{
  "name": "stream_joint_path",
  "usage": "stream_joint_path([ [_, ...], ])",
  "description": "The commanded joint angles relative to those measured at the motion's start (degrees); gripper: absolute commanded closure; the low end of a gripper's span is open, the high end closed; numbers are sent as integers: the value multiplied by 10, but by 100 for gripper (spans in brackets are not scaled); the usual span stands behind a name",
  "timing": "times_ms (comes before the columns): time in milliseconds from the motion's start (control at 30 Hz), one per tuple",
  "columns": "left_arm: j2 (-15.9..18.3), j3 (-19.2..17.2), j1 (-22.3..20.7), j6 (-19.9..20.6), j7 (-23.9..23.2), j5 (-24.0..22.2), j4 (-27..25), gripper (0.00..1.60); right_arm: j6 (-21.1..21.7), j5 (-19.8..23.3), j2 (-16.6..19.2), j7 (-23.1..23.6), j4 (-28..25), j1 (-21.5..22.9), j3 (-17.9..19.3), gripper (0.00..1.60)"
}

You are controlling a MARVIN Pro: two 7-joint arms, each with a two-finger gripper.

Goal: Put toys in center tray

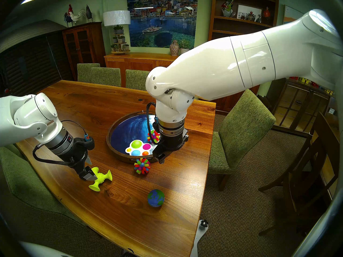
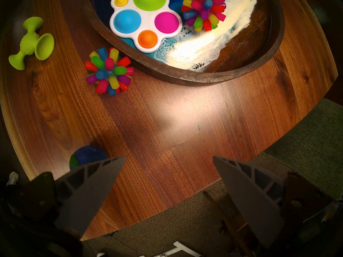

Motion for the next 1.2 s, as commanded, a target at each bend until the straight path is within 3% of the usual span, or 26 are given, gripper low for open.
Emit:
stream_joint_path([
  [0, -6, -18, -8, -1, 15, -21, -3, 0, 0, 0, 1, 0, 2, 9, 7, 0],
  [267, -49, -31, 48, -12, 60, -60, 19, 0, 0, 0, 1, 0, 2, 9, 8, 0],
  [500, -88, -45, 92, -32, 69, -88, 49, 0, 0, 0, 1, 0, 2, 9, 8, 0],
  [1167, -153, -70, 192, -77, 126, -130, 87, 0, 1, 0, 1, -1, 2, 9, 8, 0],
])
